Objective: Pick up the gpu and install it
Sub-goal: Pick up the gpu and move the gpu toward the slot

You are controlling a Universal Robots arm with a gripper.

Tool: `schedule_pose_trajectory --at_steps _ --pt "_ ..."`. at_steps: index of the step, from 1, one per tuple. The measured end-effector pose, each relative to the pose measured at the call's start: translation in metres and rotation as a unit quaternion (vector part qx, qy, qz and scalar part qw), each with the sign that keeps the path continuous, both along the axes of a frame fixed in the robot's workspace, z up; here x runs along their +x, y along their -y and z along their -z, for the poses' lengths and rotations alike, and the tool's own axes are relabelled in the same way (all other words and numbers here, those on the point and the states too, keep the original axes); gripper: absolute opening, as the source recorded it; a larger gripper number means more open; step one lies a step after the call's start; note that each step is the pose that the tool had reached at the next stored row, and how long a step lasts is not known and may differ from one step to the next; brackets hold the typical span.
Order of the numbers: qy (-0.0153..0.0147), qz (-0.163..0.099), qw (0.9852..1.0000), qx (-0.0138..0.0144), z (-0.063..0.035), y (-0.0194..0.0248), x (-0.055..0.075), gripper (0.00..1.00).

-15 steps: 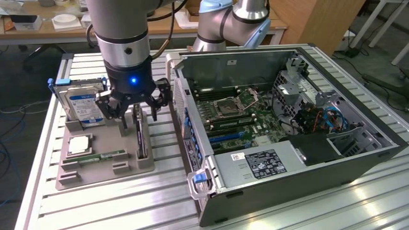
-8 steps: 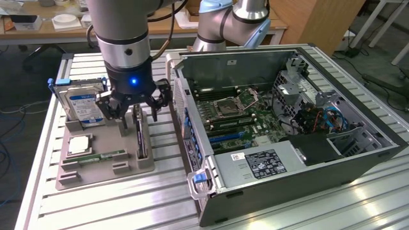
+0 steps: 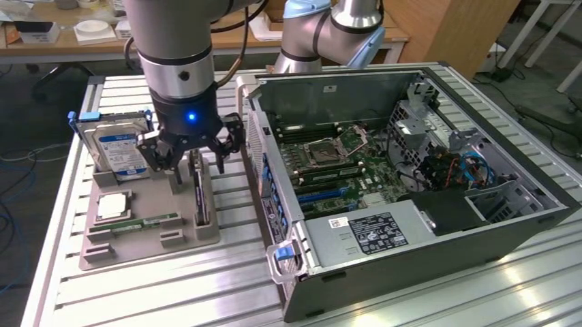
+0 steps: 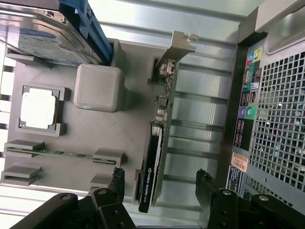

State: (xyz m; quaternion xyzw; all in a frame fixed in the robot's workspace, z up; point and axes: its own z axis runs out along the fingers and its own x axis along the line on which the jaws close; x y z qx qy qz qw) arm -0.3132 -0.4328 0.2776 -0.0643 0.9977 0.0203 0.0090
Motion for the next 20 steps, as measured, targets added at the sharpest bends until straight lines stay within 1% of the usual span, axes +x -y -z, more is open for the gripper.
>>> schedule_pose_trajectory --at_steps 20 --pt "-0.0001 0.000 1.0000 -0.0001 0.0092 0.0000 0.0026 0.71"
